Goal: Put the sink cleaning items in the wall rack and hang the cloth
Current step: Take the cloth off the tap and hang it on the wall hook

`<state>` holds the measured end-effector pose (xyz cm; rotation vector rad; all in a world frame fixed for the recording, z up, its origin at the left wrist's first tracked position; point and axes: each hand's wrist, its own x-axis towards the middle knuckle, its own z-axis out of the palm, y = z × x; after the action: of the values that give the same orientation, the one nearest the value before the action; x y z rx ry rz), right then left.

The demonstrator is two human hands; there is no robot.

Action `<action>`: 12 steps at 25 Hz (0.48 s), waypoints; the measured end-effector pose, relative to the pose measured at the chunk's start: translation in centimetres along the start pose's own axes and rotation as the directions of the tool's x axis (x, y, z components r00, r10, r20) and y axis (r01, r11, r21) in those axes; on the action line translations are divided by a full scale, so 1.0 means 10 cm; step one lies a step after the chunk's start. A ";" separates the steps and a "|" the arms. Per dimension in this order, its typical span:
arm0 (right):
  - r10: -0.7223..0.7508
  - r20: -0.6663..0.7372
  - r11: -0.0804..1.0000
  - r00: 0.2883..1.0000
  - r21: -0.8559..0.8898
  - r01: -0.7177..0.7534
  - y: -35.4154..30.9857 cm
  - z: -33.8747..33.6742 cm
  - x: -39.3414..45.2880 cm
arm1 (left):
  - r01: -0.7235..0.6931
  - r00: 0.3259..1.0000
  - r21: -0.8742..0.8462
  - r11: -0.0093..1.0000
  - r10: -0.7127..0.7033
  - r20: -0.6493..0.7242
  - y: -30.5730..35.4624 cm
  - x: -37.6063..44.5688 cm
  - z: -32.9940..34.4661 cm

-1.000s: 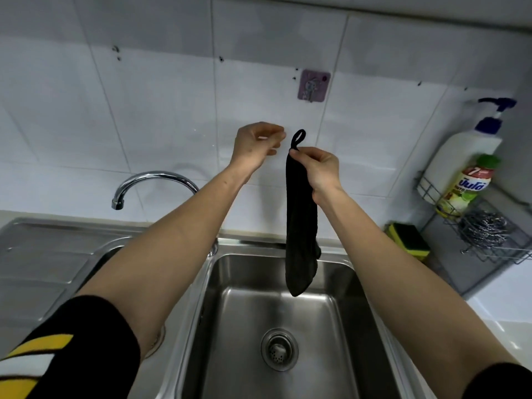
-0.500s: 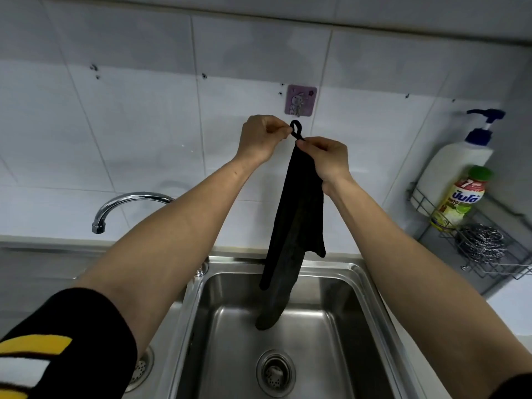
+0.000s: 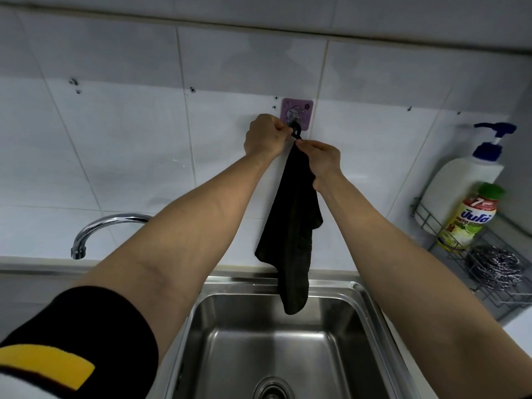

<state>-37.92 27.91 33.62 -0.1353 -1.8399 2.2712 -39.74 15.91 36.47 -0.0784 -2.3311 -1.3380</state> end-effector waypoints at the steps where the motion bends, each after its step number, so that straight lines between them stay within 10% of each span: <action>1: 0.006 0.004 1.000 1.000 0.003 -0.006 0.02 0.00 0.03 | 0.014 1.000 0.035 0.999 -0.013 -0.009 -0.02 0.01 0.02; 7: 0.033 0.035 0.999 0.999 -0.009 -0.033 0.24 -0.02 0.04 | 0.038 0.999 -0.036 0.999 -0.038 -0.010 -0.19 -0.12 0.07; 12: 0.012 0.147 1.000 0.989 -0.010 -0.011 0.33 -0.14 -0.06 | 0.238 0.946 -0.266 0.934 -0.160 0.283 -0.51 -0.48 0.11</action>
<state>-37.42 28.49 30.08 0.0210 -1.9249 2.3376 -37.22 14.96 29.88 -0.1154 -2.3758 -1.8773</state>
